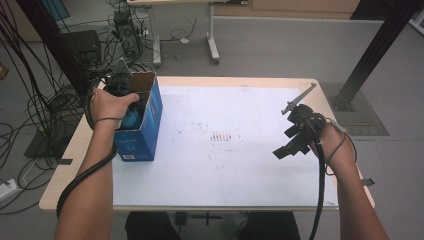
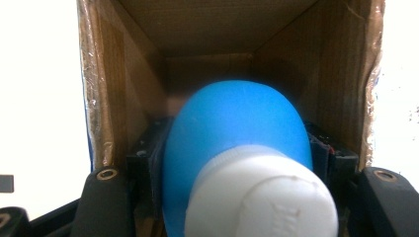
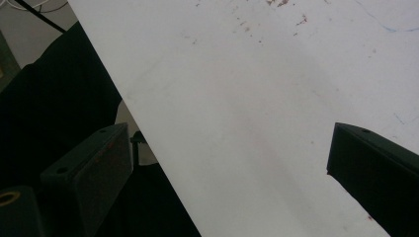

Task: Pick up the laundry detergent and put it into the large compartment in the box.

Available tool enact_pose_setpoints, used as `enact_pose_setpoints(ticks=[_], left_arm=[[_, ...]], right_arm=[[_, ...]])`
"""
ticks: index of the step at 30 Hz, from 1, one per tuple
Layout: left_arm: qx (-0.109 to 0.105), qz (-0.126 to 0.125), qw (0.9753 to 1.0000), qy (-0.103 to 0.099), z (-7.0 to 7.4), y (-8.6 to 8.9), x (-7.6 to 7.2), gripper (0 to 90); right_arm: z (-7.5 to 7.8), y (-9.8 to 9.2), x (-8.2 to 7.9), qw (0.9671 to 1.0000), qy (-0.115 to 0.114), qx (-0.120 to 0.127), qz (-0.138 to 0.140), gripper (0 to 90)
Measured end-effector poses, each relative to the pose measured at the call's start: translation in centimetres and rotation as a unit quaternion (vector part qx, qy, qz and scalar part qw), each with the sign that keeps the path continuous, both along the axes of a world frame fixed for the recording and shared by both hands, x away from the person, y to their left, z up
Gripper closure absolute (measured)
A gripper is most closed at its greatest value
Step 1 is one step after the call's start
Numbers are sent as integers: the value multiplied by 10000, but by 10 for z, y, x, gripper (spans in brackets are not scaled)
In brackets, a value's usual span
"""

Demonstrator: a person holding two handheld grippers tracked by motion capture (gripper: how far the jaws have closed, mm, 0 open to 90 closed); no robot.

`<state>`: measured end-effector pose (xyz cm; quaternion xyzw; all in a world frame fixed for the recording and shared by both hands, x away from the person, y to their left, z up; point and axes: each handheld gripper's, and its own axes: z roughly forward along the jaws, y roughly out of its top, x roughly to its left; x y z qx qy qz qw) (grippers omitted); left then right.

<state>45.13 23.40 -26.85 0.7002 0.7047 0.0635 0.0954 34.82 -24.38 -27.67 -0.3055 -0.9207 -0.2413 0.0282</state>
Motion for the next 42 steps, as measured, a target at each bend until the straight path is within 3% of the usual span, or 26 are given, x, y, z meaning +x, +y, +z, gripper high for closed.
enact_pose_setpoints(ticks=[42], left_arm=[[-11,57,10000,-10,0,1,1,374]], right_arm=[[-1,0,1,10000,7,27,-7,35]])
